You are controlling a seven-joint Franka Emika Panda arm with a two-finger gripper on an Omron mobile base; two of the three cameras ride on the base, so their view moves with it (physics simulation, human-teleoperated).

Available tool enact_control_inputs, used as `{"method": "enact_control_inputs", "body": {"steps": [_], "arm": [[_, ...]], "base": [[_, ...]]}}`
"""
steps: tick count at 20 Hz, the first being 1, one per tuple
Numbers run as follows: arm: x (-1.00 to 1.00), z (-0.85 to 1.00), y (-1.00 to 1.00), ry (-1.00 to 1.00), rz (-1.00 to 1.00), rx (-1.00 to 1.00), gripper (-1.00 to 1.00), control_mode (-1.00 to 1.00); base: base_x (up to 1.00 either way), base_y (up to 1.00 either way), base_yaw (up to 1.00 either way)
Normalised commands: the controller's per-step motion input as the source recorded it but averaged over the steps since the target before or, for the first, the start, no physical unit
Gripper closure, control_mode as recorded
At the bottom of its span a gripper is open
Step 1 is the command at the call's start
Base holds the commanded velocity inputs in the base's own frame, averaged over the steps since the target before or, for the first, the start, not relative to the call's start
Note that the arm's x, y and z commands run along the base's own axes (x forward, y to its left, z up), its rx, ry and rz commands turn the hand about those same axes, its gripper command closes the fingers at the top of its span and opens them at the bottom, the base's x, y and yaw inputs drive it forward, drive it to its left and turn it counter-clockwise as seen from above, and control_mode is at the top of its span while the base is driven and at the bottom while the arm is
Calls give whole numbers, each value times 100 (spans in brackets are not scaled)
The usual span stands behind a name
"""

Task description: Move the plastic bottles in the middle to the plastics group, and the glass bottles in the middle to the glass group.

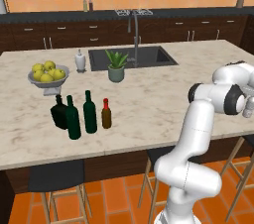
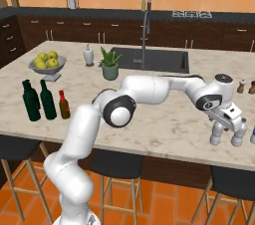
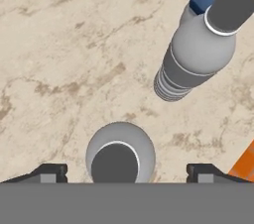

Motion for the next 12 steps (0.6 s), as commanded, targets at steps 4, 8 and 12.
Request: {"method": "enact_control_inputs", "body": {"steps": [4, 8, 12], "arm": [[-36, 38, 24, 0, 3, -2, -100, -100], [-68, 22, 78, 2, 23, -13, -100, -100], [-42, 0, 100, 10, 42, -25, -100, -100]], "base": [[0, 0, 0], [0, 0, 0], [0, 0, 0]]}}
